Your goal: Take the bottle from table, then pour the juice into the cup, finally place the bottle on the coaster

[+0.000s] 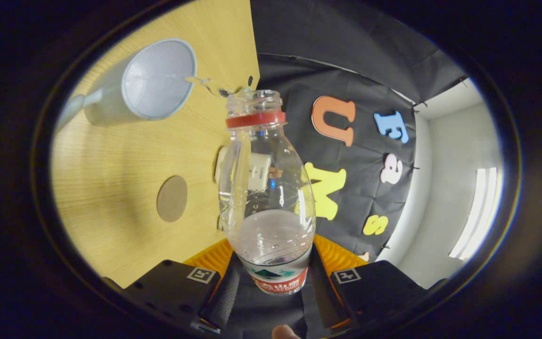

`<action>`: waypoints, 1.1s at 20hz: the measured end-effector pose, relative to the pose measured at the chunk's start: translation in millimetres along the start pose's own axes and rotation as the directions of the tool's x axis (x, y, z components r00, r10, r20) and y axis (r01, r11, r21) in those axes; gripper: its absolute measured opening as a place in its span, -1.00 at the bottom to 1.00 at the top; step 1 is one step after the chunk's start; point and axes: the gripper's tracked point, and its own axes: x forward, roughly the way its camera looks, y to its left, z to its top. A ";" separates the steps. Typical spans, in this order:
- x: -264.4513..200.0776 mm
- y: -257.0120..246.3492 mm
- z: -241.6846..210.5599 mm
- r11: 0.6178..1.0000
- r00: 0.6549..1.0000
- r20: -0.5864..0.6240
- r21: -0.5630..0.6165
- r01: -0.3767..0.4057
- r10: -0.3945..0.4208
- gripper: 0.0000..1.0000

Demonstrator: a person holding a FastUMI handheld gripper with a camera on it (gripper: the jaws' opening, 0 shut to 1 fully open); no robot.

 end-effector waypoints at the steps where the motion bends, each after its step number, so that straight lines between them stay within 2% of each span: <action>1: 1.8 -1.2 0.9 1.000 1.000 0.004 -0.002 0.000 0.000 0.52; 22: -0.5 -21.3 1.8 0.997 0.999 -0.006 -0.065 0.034 -0.035 0.52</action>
